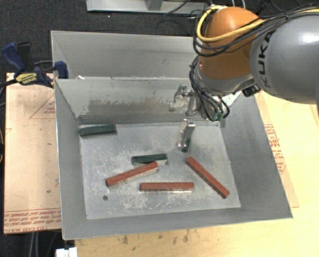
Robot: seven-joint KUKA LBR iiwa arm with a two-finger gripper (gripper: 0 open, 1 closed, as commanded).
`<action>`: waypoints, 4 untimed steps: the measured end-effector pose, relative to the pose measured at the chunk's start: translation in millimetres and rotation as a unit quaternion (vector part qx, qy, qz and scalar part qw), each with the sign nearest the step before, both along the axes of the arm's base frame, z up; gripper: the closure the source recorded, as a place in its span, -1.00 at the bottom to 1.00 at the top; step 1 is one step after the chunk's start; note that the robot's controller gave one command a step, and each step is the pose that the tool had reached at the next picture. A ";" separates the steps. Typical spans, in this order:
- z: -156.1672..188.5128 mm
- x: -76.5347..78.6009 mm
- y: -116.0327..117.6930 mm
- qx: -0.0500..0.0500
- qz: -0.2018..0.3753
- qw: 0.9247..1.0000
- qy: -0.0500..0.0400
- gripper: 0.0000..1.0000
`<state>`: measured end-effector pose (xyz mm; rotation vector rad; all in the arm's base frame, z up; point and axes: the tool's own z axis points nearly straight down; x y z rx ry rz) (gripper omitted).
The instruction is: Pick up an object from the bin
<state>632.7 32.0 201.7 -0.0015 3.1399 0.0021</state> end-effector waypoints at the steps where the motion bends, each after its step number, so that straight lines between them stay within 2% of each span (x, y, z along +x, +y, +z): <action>1: -54.2 -6.3 1.2 0.000 -0.010 1.000 -0.003 -1.00; 2: -122.4 -5.4 20.5 0.001 0.032 0.999 -0.011 1.00; 3: -122.4 -5.4 20.5 0.001 0.032 0.999 -0.011 1.00; 4: 28.9 -12.1 32.8 0.000 0.036 0.999 -0.002 1.00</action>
Offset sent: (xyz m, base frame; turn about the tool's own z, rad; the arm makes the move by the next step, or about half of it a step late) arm -0.0128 0.0193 -0.1317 -0.0657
